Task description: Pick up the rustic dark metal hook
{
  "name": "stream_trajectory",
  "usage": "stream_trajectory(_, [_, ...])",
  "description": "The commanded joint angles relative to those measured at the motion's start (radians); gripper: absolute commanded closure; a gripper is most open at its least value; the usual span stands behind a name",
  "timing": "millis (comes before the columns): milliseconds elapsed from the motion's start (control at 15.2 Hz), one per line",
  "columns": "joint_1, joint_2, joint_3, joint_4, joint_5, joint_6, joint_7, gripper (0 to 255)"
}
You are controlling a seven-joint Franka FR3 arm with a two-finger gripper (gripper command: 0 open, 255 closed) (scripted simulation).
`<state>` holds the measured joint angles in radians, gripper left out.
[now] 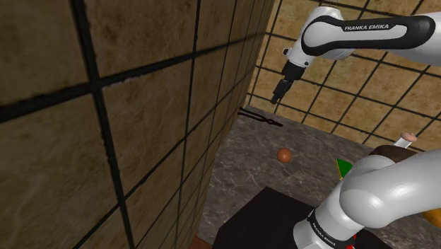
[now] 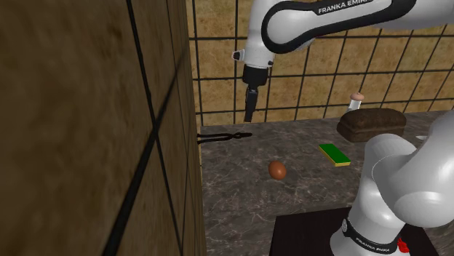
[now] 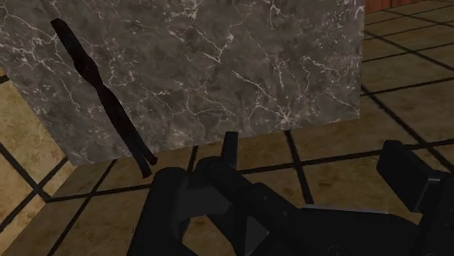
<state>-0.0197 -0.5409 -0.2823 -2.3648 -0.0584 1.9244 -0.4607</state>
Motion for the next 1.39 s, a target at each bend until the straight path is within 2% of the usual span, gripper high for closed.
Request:
stream_trajectory(0, [0.003,0.066,-0.037,0.018,-0.006,0.041,-0.059,0])
stream_trajectory(396, [0.013,0.270,-0.141,0.092,0.015,0.145,-0.239,0])
stream_trajectory(792, [0.011,0.511,-0.218,0.216,0.103,0.220,-0.440,0])
stream_trajectory(1056, [-0.018,0.683,-0.236,0.327,0.187,0.245,-0.574,0])
stream_trajectory(1320, [-0.073,0.855,-0.223,0.462,0.265,0.250,-0.690,0])
